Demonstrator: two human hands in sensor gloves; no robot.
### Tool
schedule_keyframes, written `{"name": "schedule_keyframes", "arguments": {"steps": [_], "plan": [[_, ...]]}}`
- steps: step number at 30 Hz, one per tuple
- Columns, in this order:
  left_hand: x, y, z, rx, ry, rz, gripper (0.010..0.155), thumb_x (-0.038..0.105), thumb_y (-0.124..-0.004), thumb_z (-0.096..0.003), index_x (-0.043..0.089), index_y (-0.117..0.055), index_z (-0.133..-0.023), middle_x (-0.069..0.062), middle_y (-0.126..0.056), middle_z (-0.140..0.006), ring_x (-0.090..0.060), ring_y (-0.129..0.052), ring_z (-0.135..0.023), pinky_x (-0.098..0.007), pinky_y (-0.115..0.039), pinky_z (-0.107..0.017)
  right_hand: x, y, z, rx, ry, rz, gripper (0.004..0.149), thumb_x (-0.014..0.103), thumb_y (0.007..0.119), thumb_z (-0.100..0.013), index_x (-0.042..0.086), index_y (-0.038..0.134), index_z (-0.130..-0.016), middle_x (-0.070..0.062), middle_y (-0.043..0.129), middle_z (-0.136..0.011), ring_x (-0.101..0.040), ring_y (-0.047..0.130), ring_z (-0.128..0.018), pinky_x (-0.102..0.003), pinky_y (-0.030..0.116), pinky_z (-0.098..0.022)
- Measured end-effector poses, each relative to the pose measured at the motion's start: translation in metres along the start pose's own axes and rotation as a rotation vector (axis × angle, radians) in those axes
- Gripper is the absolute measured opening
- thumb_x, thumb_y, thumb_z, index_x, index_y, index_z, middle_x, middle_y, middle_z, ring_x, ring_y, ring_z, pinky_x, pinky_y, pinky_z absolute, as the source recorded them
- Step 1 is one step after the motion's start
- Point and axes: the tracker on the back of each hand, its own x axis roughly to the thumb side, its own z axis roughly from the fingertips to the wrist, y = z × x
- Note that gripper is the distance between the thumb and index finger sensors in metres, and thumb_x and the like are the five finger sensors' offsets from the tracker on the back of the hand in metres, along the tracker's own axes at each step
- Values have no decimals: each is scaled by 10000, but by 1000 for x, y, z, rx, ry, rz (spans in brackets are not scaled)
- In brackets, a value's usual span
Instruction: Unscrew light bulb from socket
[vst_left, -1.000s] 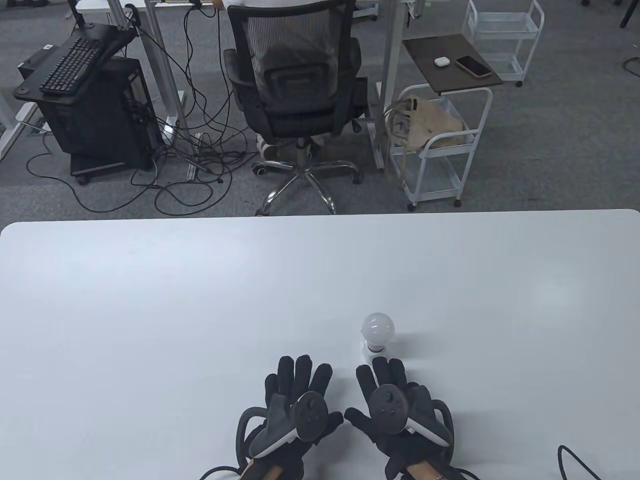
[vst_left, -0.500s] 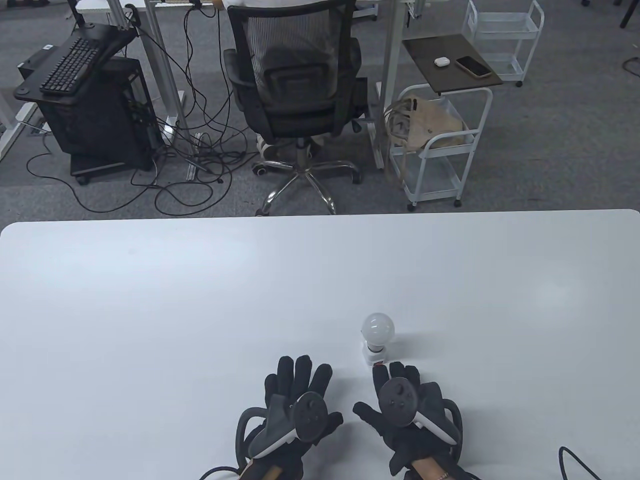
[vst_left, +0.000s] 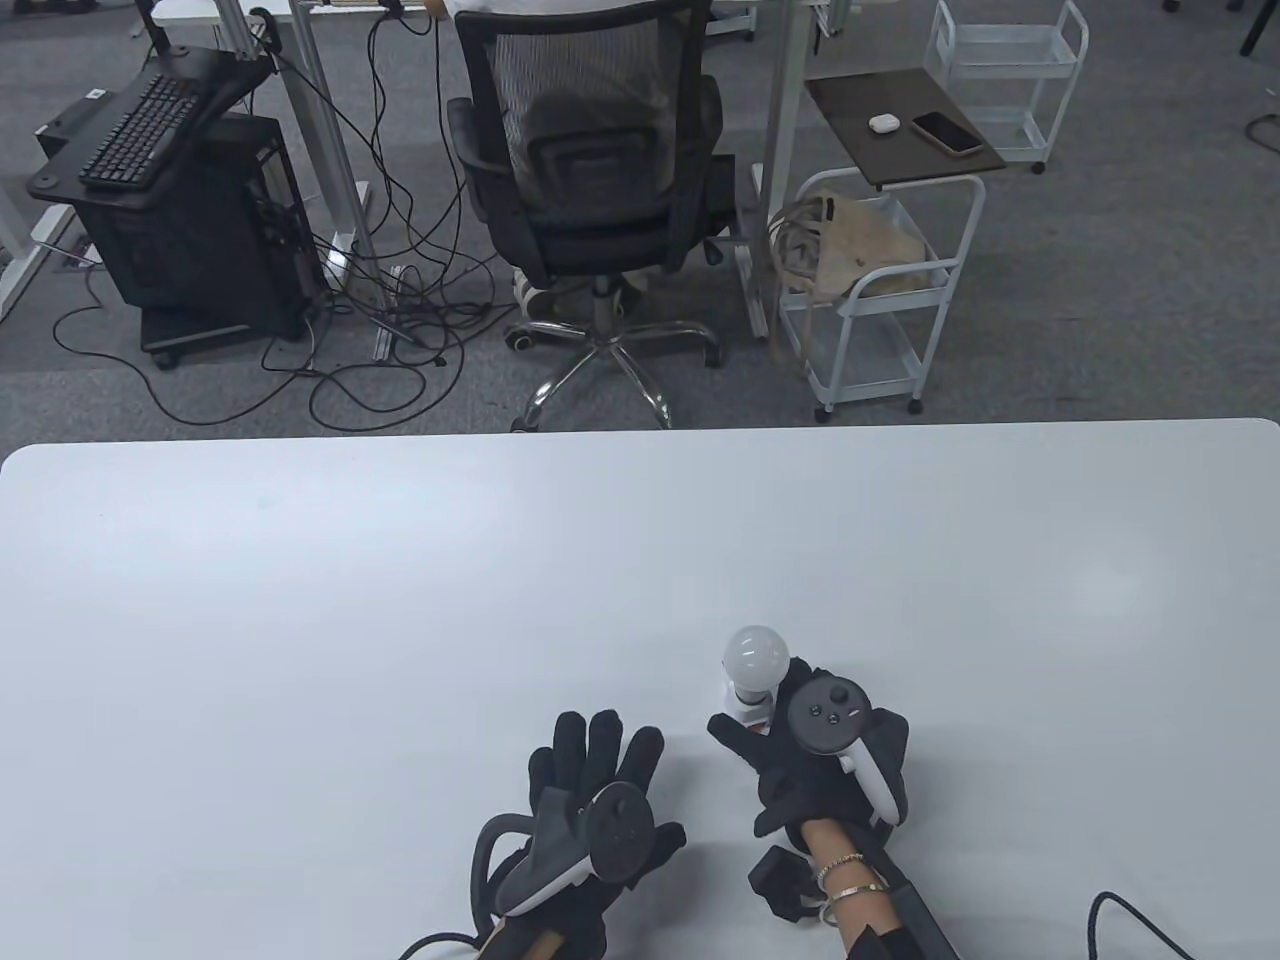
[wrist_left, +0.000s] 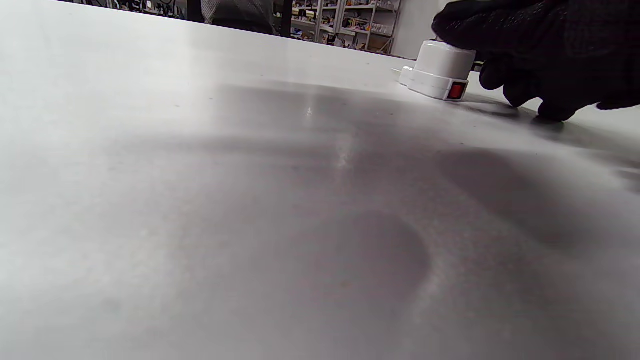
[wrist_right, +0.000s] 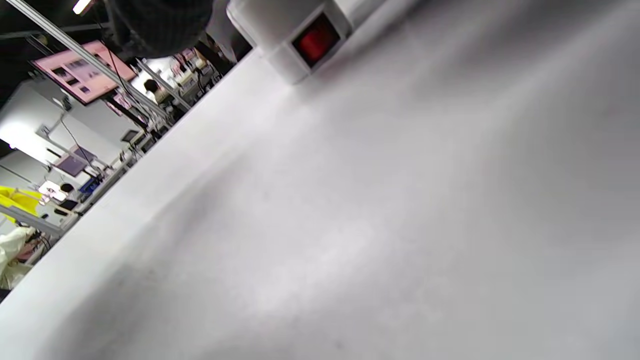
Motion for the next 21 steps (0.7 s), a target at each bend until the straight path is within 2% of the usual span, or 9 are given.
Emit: {"name": "schedule_keyframes", "arguments": {"steps": [4, 8, 10, 13, 16, 19, 21], "plan": [[-1, 0, 0, 0, 2, 4, 839, 661, -556, -597, 306, -98, -1204, -154, -17, -1298, -427, 34, -1090, -610, -130, -799, -4, 4, -12, 100, 47, -25, 947, 633, 617, -608, 225, -73, -1112, -174, -183, -1115, -444, -192, -966, -621, -65, -613], [-1, 0, -1, -4, 3, 7, 838, 661, -555, -598, 305, -100, -1205, -156, -18, -1297, -429, 35, -1089, -611, -131, -798, -4, 6, -16, 102, 79, -9, 854, 617, 601, -635, 277, -13, -1123, -137, -202, -1120, -416, -230, -962, -609, -98, -610], [-1, 0, -1, -8, 3, 6, 836, 661, -555, -598, 307, -102, -1205, -154, -19, -1298, -429, 34, -1089, -610, -133, -800, -3, 5, -16, 94, 85, -15, 777, 593, 585, -662, 288, 48, -1133, -122, -193, -1128, -408, -230, -968, -607, -100, -614], [-1, -1, -1, -15, 4, 4, 834, 660, -555, -598, 306, -106, -1206, -155, -23, -1298, -431, 33, -1089, -609, -135, -800, -2, 2, -16, 61, 76, -27, 766, 555, 623, -663, 261, 108, -1147, -135, -136, -1152, -424, -189, -989, -620, -73, -631], [-2, -1, -2, -19, 6, 7, 835, 660, -555, -598, 306, -107, -1206, -156, -22, -1298, -431, 32, -1089, -609, -135, -800, -4, -3, -11, 24, 40, -74, 752, 493, 651, -661, 201, 162, -1151, -127, -19, -1195, -396, -120, -1047, -591, -24, -696], [-3, 1, -2, -9, 9, 17, 834, 659, -556, -598, 308, -107, -1207, -155, -22, -1298, -431, 33, -1090, -607, -135, -802, -3, -11, 0, -54, -51, -116, 742, 461, 678, -646, 169, 217, -1147, -176, 208, -1223, -423, 97, -1106, -596, 107, -759], [-5, 2, -2, 0, 11, 26, 832, 658, -556, -599, 309, -109, -1207, -152, -26, -1301, -429, 29, -1093, -607, -137, -804, 0, -17, 8, -133, -119, -104, 733, 436, 720, -616, 153, 287, -1137, -180, 530, -1152, -416, 465, -1087, -600, 347, -786]]}}
